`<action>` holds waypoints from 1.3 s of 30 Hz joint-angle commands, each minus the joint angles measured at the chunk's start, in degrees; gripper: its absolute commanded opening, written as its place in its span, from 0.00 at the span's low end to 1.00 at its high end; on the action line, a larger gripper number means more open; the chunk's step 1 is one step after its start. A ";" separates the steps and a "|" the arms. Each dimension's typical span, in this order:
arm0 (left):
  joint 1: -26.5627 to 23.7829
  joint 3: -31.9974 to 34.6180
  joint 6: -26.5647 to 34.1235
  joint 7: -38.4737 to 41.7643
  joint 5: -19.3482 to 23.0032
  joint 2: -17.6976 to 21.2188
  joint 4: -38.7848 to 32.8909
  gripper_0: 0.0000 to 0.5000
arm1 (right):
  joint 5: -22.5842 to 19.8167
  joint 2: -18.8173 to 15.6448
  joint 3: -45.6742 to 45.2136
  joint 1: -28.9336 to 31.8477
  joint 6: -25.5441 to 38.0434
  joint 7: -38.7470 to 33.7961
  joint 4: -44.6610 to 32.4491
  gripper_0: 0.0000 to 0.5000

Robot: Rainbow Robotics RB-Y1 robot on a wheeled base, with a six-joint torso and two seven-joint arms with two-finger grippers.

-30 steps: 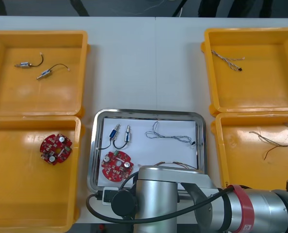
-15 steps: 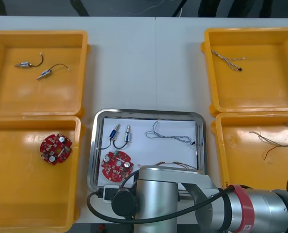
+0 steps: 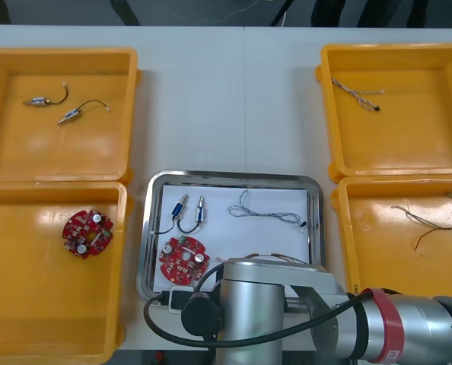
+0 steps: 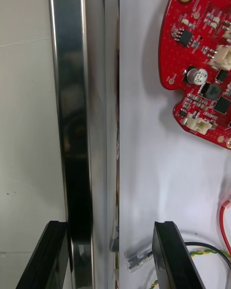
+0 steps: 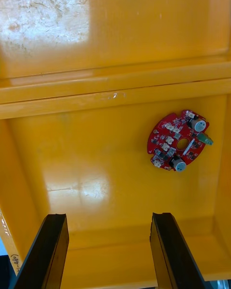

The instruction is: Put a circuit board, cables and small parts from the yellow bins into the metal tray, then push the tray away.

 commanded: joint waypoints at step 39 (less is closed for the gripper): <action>0.83 1.63 0.37 -1.39 -0.21 2.52 -1.49 1.00 | 1.52 -3.42 3.44 -3.30 -1.79 -1.49 -2.91 0.00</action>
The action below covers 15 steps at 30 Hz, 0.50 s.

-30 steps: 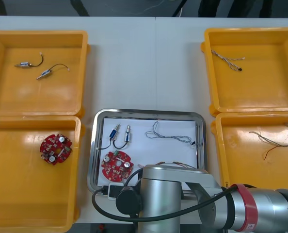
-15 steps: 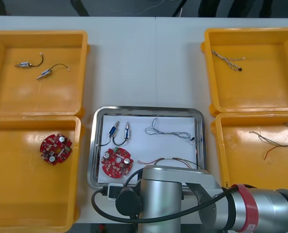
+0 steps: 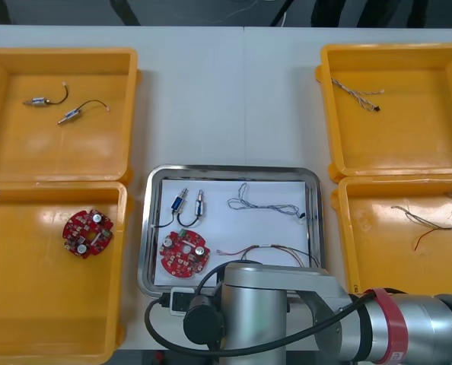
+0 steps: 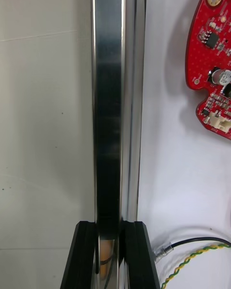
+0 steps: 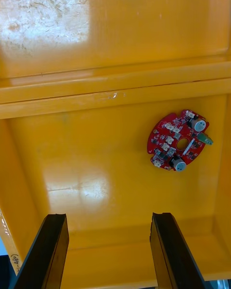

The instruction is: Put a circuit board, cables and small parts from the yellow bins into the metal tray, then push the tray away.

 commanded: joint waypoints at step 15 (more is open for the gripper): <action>0.83 1.63 0.37 -1.39 -0.21 2.52 -1.49 1.00 | 0.38 -4.66 1.91 -8.87 -2.00 -2.01 -1.79 0.00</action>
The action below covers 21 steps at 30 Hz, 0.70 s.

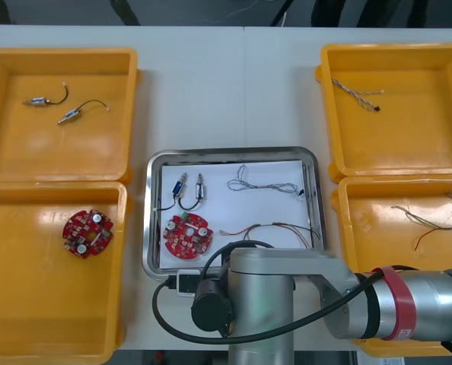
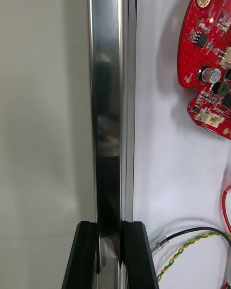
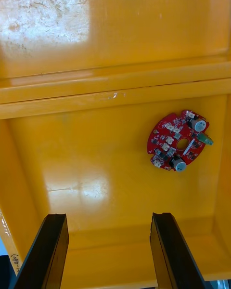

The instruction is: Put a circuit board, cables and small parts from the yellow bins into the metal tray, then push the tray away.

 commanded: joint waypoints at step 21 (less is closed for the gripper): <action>0.83 1.63 0.37 -1.39 -0.21 2.52 -1.49 1.00 | 0.65 -2.00 1.64 -13.28 -0.93 -3.39 1.97 0.00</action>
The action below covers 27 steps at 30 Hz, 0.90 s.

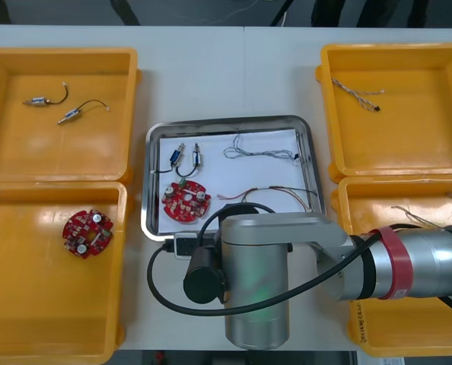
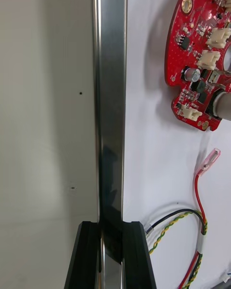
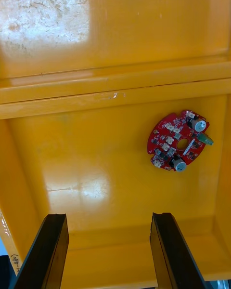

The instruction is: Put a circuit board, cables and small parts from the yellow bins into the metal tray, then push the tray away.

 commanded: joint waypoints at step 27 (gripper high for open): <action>0.83 1.63 0.37 -1.39 -0.21 2.52 -1.49 1.00 | 1.76 -0.09 0.64 -12.66 -5.81 -3.12 9.93 0.00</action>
